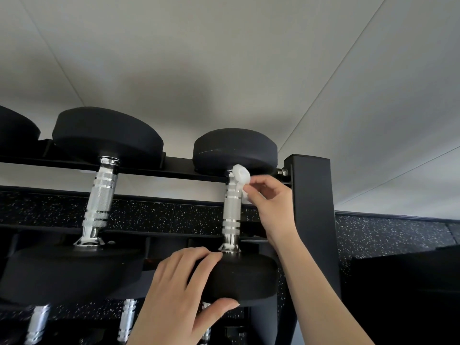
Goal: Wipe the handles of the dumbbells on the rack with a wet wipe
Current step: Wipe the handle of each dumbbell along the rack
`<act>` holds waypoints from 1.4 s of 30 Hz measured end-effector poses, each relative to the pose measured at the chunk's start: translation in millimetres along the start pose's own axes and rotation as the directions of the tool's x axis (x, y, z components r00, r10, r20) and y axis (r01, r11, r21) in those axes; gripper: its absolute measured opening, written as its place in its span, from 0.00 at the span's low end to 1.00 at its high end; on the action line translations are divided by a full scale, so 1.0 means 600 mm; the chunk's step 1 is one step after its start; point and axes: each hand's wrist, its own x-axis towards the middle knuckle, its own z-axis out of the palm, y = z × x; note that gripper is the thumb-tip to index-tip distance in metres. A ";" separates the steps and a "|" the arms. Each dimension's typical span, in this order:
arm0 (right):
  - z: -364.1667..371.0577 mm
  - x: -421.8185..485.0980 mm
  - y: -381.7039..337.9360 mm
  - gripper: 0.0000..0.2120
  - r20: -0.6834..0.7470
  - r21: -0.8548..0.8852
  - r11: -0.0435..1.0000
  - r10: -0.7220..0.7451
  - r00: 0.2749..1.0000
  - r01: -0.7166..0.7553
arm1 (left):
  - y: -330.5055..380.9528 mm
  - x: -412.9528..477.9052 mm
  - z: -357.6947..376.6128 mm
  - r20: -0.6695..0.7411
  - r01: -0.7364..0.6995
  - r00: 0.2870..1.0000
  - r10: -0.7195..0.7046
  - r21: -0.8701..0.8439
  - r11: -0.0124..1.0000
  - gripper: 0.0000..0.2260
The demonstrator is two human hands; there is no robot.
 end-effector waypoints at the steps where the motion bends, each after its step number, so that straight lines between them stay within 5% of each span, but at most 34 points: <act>1: 0.004 0.003 0.001 0.08 -0.017 0.035 0.999 0.008 1.000 -0.007 | -0.001 0.001 0.001 -0.004 -0.003 1.000 0.004 0.004 1.000 0.25; 6: 0.013 0.008 0.004 0.07 -0.051 0.154 0.988 0.036 0.998 -0.028 | -0.003 0.003 0.004 -0.008 -0.015 1.000 0.015 0.012 1.000 0.24; 24: 0.008 0.018 0.037 0.06 0.225 0.391 0.897 0.123 0.967 -0.205 | -0.003 0.004 0.010 -0.040 -0.009 0.999 0.010 0.035 0.999 0.24; 42: -0.025 -0.028 0.051 0.17 0.517 0.246 0.903 0.186 0.836 -0.352 | -0.006 0.001 0.006 -0.001 -0.008 1.000 0.008 0.034 0.999 0.25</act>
